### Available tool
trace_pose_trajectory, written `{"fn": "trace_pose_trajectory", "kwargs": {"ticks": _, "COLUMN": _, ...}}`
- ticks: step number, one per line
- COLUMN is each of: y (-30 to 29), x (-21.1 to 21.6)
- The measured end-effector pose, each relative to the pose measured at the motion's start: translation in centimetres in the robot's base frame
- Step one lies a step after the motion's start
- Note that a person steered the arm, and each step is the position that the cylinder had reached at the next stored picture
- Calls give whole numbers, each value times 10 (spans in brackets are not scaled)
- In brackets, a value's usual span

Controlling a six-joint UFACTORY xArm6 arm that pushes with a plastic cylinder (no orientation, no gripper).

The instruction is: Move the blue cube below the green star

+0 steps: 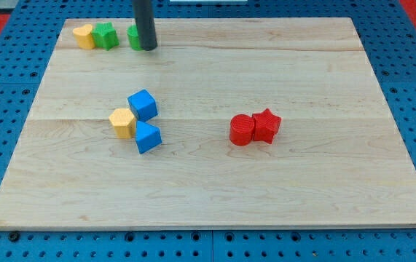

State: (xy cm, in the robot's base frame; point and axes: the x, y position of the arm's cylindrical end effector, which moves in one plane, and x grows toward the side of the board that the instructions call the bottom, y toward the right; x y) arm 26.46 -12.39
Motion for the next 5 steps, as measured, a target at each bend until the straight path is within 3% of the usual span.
{"fn": "trace_pose_trajectory", "kwargs": {"ticks": 1, "y": 10, "x": -10}}
{"fn": "trace_pose_trajectory", "kwargs": {"ticks": 2, "y": 65, "x": -26}}
{"fn": "trace_pose_trajectory", "kwargs": {"ticks": 3, "y": 136, "x": 6}}
{"fn": "trace_pose_trajectory", "kwargs": {"ticks": 4, "y": 163, "x": 74}}
{"fn": "trace_pose_trajectory", "kwargs": {"ticks": 5, "y": 148, "x": 138}}
